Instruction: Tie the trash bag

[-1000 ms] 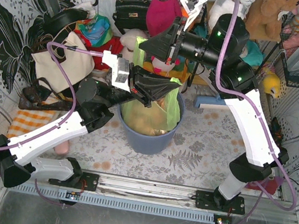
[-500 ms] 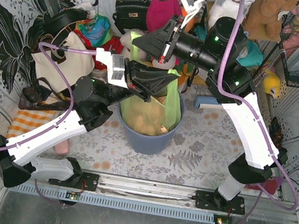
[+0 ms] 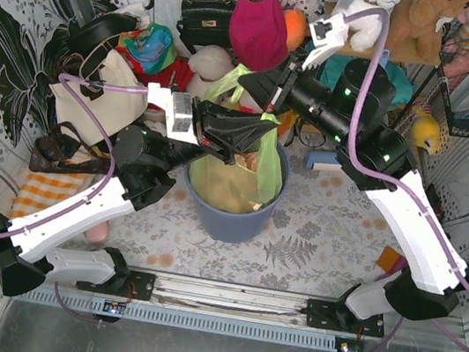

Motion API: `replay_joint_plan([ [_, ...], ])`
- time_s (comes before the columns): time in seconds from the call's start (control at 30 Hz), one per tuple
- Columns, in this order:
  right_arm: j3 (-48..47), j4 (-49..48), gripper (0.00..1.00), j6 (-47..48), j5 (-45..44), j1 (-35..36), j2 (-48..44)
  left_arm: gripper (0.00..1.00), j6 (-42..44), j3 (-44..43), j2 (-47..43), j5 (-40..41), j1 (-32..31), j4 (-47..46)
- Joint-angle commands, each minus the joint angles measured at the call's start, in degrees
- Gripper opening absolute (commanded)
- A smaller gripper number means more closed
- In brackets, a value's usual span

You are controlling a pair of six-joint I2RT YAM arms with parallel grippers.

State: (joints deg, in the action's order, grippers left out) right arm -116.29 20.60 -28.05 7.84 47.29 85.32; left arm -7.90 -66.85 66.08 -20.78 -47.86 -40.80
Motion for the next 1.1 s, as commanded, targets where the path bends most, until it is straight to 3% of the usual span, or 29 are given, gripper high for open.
replay_joint_plan([
  [0.0,4.8,-4.4,0.0,-2.2,-5.8,0.3,-6.4,0.0,1.2,1.9,-2.3,4.2,0.7,-3.2],
  [0.43,24.6,-14.4,0.0,-7.1,-11.7,0.3,-18.2,0.0,1.2,5.1,-5.8,7.8,0.8,-2.2],
  [0.77,36.3,-28.9,0.0,-6.6,-1.1,0.3,-23.8,0.0,2.0,5.9,-6.7,10.5,0.9,-1.5],
  [1.07,39.5,-29.7,0.0,-6.1,6.9,0.3,-25.9,0.0,2.6,6.5,-7.4,12.4,1.3,-0.5],
])
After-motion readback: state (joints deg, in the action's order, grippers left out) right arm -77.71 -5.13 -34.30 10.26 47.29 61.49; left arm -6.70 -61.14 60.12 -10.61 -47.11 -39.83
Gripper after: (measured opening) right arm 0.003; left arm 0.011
